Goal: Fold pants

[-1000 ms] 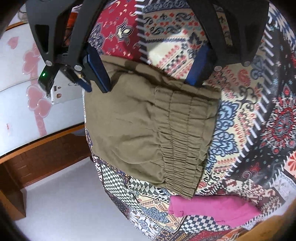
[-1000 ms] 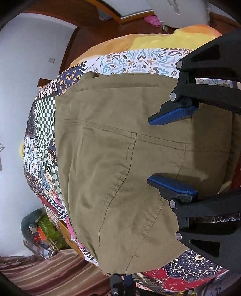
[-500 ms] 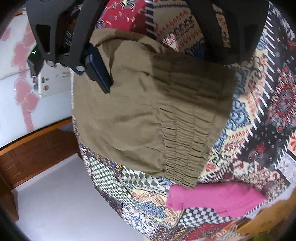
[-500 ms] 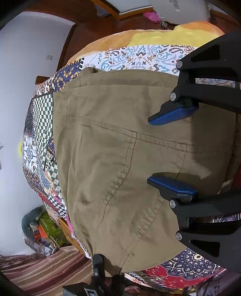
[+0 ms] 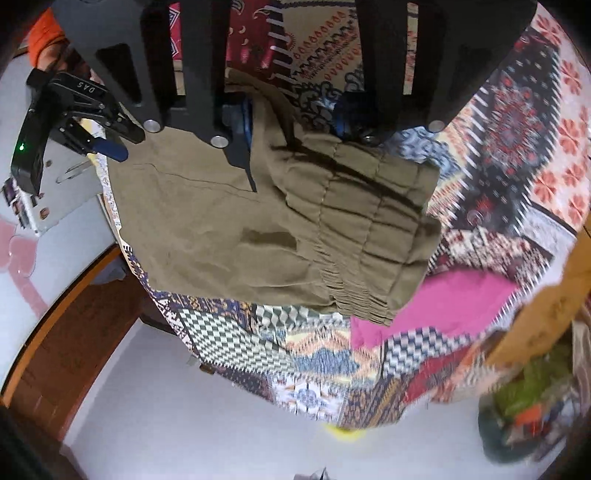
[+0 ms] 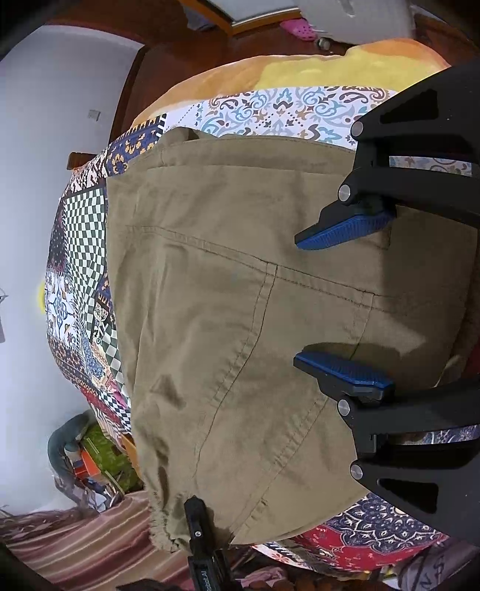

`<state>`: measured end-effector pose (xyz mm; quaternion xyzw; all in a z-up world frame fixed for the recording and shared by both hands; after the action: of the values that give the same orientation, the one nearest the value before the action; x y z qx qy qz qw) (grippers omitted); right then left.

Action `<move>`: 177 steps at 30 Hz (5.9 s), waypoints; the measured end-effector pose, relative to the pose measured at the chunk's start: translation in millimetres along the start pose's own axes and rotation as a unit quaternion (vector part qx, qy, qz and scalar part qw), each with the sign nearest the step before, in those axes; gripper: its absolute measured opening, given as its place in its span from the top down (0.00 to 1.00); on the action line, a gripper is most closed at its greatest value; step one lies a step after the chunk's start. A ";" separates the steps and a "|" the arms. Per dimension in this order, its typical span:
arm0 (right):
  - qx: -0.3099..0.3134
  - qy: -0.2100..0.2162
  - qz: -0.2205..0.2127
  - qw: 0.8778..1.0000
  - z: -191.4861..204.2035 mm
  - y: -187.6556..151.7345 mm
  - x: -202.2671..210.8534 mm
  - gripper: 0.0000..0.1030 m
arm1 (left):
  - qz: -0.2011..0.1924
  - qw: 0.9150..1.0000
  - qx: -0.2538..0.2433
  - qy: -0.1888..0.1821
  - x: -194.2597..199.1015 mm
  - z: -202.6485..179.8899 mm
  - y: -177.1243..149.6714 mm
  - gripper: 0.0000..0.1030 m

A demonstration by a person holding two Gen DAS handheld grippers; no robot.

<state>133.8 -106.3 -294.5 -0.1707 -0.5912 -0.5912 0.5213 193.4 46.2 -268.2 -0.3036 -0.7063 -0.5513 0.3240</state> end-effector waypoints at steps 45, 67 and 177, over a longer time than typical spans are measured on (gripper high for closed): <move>0.002 -0.009 -0.009 1.000 -0.8 -0.8 27.8 0.48 | -0.067 0.968 -0.241 0.002 47.5 -112.6 25.5 0.81; -0.027 0.004 0.010 1.000 -11.8 -17.6 11.3 0.48 | 0.039 0.953 -0.299 -0.039 -2.6 -155.5 -21.8 0.81; -0.025 -0.026 -0.084 0.996 -14.4 47.3 58.6 0.36 | 0.052 0.992 -0.113 -0.004 -64.3 24.3 74.0 0.89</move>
<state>155.2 -131.8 -225.5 -0.1486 -0.6015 -0.6433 0.4498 287.5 80.7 -280.5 -0.3761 -0.6243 -0.6088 0.3133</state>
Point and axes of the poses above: each gripper's, at about its wrist camera, not at the fingertips, and x roughly against the way its jaws point, z to its left, y to its top, the point moved 8 cm from there along -x, roughly the way its jaws point, and after that the axes turned 5 degrees about -x, right-handed, at the moved point
